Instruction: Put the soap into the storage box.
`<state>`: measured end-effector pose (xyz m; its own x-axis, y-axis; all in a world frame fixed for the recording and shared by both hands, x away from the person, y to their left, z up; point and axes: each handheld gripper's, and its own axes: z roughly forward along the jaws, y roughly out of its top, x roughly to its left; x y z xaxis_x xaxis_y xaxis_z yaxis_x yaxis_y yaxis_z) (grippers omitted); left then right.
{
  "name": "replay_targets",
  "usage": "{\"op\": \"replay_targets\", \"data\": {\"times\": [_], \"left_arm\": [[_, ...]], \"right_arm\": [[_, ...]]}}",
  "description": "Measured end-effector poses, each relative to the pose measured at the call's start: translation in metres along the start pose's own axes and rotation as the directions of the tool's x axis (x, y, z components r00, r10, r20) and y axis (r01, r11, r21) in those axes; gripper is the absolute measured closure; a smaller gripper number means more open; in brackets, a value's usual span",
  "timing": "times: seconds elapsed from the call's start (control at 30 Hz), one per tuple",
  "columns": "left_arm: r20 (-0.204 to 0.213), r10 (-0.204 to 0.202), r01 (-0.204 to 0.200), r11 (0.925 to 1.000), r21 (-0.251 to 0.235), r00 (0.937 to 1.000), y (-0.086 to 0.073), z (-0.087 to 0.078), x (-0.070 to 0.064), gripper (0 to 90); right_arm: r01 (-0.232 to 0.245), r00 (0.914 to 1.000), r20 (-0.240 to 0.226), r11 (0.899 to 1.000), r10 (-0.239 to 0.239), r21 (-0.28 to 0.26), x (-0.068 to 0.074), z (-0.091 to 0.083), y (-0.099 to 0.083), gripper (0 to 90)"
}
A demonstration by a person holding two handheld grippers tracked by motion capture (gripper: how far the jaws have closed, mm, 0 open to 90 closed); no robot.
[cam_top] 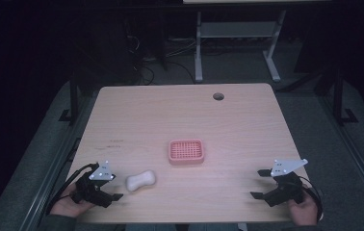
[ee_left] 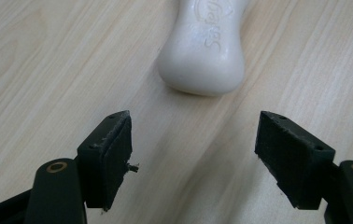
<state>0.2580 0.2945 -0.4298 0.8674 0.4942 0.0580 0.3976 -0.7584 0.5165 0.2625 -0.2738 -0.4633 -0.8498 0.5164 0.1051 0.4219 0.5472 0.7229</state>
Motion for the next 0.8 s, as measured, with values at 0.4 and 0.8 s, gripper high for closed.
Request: {"op": "replay_targets", "data": {"times": [0.4, 0.8], "left_arm": [[0.009, 0.014, -0.014, 0.9998, 0.014, 0.9999, 0.008, 0.005, -0.001, 27.0], [0.017, 0.041, -0.041, 0.9991, 0.011, 0.999, 0.02, 0.008, -0.002, 27.0]], "right_arm": [[0.006, 1.0, -0.005, 1.0, -0.006, 0.001, 0.0, 0.001, 0.001, 14.0], [0.012, 0.9999, -0.011, 1.0, -0.012, -0.003, 0.0, 0.002, 0.002, 14.1]]}}
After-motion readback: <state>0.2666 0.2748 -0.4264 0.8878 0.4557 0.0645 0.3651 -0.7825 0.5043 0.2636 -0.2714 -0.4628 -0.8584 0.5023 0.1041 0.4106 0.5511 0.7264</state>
